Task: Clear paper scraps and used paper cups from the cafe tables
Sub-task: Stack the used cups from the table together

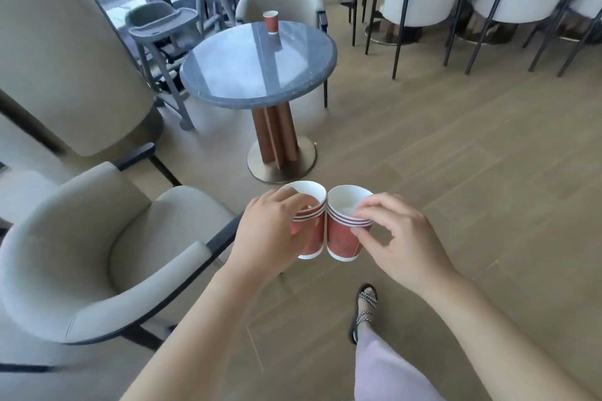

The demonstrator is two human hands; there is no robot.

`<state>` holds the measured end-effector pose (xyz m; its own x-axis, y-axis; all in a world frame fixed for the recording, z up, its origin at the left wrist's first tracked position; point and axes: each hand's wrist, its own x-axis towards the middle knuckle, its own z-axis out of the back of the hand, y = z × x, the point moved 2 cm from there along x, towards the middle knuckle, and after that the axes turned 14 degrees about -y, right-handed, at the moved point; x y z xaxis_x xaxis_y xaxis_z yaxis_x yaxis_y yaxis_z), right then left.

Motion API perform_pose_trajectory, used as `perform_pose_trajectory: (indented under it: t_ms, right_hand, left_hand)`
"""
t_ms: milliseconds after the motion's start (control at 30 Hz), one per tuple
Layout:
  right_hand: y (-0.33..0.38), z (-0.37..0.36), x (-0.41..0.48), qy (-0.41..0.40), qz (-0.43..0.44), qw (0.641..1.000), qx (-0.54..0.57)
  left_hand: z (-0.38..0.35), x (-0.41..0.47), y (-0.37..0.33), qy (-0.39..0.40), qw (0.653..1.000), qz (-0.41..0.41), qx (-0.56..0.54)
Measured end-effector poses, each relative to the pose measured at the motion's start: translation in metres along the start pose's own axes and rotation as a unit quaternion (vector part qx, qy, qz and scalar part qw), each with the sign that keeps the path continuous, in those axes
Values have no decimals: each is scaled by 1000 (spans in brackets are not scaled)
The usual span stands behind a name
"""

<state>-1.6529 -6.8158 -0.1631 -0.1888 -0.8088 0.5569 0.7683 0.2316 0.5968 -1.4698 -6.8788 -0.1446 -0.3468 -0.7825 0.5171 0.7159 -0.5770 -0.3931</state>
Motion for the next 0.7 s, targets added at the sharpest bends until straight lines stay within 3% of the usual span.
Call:
perform_pose_trajectory:
  t_ms: [300,700]
  right_hand:
    - [-141,-60,183,22,4,1000,2]
    - [-254,-122,388,56,6,998,11]
  left_hand:
    - [-122,188,55,-11,999,46,-9]
    - [-222,384,118,-5,994,109,-9]
